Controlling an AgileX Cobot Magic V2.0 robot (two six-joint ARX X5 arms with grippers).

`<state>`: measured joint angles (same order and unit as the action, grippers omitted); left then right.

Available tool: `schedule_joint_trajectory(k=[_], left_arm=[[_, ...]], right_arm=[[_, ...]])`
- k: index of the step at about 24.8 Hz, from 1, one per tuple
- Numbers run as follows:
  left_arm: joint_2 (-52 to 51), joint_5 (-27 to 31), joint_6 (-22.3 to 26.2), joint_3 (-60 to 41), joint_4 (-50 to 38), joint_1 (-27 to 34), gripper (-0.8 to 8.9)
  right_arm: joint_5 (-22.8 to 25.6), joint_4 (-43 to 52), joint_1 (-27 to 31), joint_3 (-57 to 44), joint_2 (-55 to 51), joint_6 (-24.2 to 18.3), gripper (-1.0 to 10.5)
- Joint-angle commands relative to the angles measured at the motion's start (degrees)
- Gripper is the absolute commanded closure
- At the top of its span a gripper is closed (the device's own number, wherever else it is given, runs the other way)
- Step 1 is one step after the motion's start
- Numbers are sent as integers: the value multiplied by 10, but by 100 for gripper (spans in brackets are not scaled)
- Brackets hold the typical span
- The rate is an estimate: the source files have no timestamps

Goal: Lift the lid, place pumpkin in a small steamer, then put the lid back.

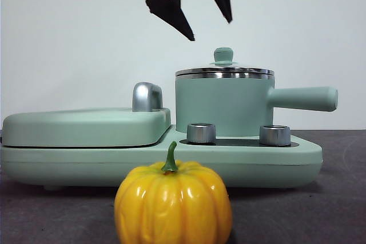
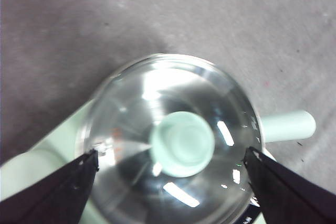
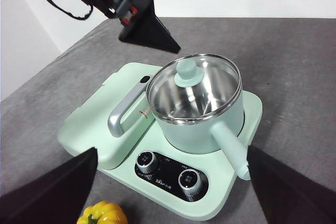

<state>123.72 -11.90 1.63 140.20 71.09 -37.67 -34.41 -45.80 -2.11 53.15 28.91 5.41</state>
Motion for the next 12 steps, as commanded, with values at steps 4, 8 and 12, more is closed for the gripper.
schedule_joint_trajectory(k=[4,8,12], left_arm=[[38,20,18,21,-3,-27,378],[54,21,23,21,-7,-29,382],[57,32,26,20,-13,-29,415]], right_arm=[[-1,2,-1,9,2,6,493],[-1,0,-1,9,2,7,493],[-1,0,-1,9,2,6,493]])
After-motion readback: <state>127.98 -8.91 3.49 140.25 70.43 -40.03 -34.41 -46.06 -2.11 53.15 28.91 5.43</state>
